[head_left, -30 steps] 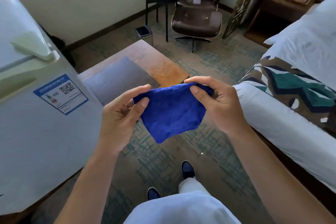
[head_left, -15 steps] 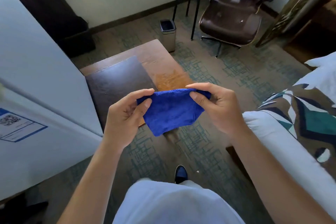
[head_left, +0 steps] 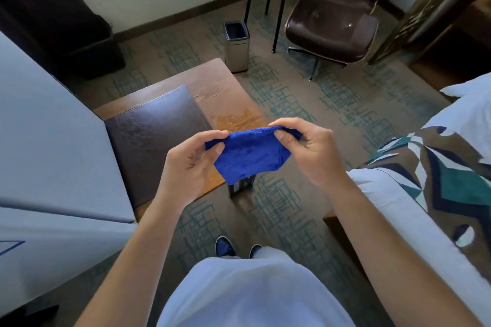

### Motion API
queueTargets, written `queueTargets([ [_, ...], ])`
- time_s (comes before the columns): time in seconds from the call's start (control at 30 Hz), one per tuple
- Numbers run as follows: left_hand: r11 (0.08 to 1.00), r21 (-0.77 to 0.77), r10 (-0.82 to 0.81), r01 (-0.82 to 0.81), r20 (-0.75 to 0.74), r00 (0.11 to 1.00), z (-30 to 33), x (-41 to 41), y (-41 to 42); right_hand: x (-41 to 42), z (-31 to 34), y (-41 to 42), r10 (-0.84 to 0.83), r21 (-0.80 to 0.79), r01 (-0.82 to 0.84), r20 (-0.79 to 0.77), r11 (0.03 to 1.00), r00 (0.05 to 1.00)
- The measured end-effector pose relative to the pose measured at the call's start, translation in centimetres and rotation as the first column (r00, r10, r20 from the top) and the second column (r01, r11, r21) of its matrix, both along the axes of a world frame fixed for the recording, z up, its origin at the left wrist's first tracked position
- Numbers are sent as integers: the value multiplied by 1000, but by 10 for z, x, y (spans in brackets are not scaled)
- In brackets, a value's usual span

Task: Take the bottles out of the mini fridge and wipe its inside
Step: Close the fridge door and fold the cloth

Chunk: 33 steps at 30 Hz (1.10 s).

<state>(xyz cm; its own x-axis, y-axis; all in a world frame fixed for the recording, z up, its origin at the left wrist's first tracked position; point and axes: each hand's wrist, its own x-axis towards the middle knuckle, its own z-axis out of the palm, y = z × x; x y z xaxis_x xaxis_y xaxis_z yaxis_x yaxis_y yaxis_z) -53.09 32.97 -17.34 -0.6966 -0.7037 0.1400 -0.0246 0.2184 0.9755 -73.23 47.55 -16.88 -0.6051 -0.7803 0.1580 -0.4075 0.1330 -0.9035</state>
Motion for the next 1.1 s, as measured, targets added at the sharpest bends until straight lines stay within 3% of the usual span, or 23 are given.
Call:
queueTargets([
  [0.3, 998, 59, -20, 16, 55, 998, -14, -40, -37, -45, -23, -32, -21, 59, 20, 17, 998, 1000],
  [0.43, 999, 16, 32, -34, 139, 990, -36, -66, -52, -80, -45, -52, 30, 84, -34, 58, 996, 998],
  [0.73, 953, 228, 133, -200, 278, 951, -76, -103, -53, -133, -87, -83, 139, 220, -160, 112, 962, 984],
  [0.9, 939, 290, 60, -187, 395, 917, -104, -105, -65, -141, -116, -91, 186, 341, -232, 161, 911, 969],
  [1.1, 906, 405, -102, -122, 491, 865, -139, -107, -86, -148, -142, -107, 259, 545, -274, 106, 793, 960],
])
